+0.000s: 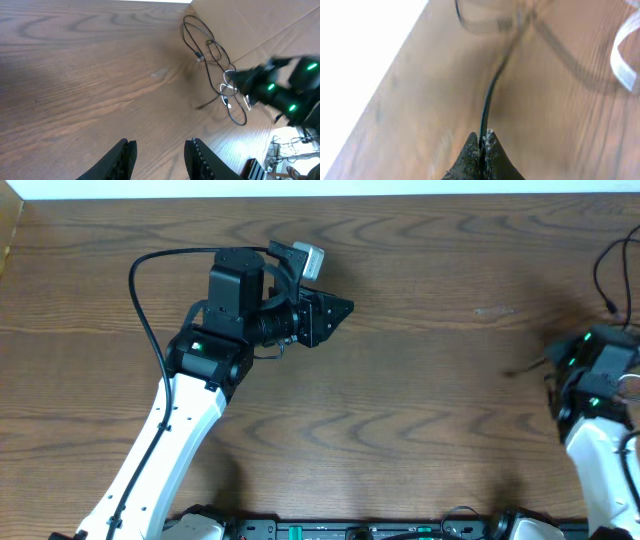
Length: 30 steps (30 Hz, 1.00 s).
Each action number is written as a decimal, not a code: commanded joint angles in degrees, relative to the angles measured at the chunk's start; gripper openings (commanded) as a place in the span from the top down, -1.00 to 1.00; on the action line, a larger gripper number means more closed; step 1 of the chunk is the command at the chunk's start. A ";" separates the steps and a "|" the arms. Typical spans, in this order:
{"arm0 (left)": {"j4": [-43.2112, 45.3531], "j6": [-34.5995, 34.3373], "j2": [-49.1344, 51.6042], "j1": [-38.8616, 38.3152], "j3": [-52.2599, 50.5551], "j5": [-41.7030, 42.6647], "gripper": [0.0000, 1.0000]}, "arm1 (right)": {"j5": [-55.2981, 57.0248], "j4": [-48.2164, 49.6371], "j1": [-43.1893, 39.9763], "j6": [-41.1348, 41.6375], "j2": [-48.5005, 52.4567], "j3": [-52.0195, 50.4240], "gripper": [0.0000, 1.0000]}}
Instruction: Untangle cables
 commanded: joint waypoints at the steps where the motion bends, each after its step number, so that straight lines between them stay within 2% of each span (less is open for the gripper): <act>1: -0.07 0.94 0.28 -0.11 0.76 -0.09 0.26 | 16.96 -0.02 0.00 -7.06 -0.28 6.19 0.98; 5: -0.11 0.94 0.28 -0.11 0.76 -0.09 0.26 | 31.32 3.45 -2.47 -9.75 -0.17 10.45 0.98; 10: -0.15 0.94 0.28 -0.11 0.76 -0.09 0.26 | 33.55 13.88 -10.38 -16.65 1.27 11.80 0.98; 14: -0.85 0.94 0.28 -0.11 0.76 -0.09 0.26 | 31.69 18.36 -17.81 -18.08 4.87 13.51 0.98; 19: -1.40 0.94 0.28 -0.11 0.76 -0.09 0.26 | 22.05 14.12 -25.33 -20.70 14.91 22.16 0.97; 25: -1.36 0.94 0.28 -0.11 0.76 -1.86 0.26 | 18.36 -0.17 -26.95 -25.27 28.41 39.58 0.98; 26: -1.40 0.92 0.28 -0.11 0.76 -2.27 0.26 | 17.40 -2.54 -26.93 -25.24 29.94 42.12 0.78; 27: -1.40 0.92 0.28 -0.11 0.76 -2.45 0.26 | 15.82 -4.31 -26.93 -25.24 31.17 44.09 0.26; 28: -1.38 0.92 0.28 -0.11 0.76 -2.45 0.26 | 13.75 -5.81 -26.88 -25.22 32.09 45.66 -0.66; 29: -1.38 0.92 0.28 -0.11 0.76 -2.45 0.26 | 11.02 -6.54 -26.77 -25.11 32.57 46.51 -0.99; 30: -1.40 0.92 0.28 -0.11 0.76 -2.45 0.26 | 8.46 -7.08 -26.16 -24.79 32.61 46.56 -0.98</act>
